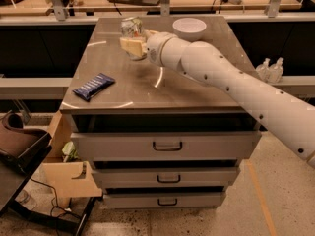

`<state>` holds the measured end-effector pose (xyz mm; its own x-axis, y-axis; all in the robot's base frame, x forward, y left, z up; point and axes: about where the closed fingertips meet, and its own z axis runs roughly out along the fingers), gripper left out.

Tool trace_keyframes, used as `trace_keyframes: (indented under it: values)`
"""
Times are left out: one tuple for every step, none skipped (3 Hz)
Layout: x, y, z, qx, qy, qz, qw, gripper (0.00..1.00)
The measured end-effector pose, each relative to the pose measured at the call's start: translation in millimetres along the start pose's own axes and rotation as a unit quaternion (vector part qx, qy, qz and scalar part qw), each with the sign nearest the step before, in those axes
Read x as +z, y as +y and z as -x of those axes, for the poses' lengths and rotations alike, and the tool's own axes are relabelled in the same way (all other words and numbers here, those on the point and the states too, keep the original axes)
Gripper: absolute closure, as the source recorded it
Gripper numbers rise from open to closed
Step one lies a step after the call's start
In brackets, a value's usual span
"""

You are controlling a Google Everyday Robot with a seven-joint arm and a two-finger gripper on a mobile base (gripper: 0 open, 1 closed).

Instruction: Place 7up can upright

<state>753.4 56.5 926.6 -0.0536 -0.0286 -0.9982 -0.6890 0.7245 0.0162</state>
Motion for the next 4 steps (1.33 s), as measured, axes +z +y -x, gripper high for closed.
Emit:
trace_keyframes:
  values:
    - [15,-9,-10,-0.008,-0.003,-0.004,1.0000,1.00]
    - [35,-25,-25,-0.028,0.008,0.007,0.9996,1.00]
    - [39,-26,-33,-0.028,0.009,0.006,0.9995,1.00]
    - [30,-27,-45,-0.024,0.021,-0.002,0.9995,1.00]
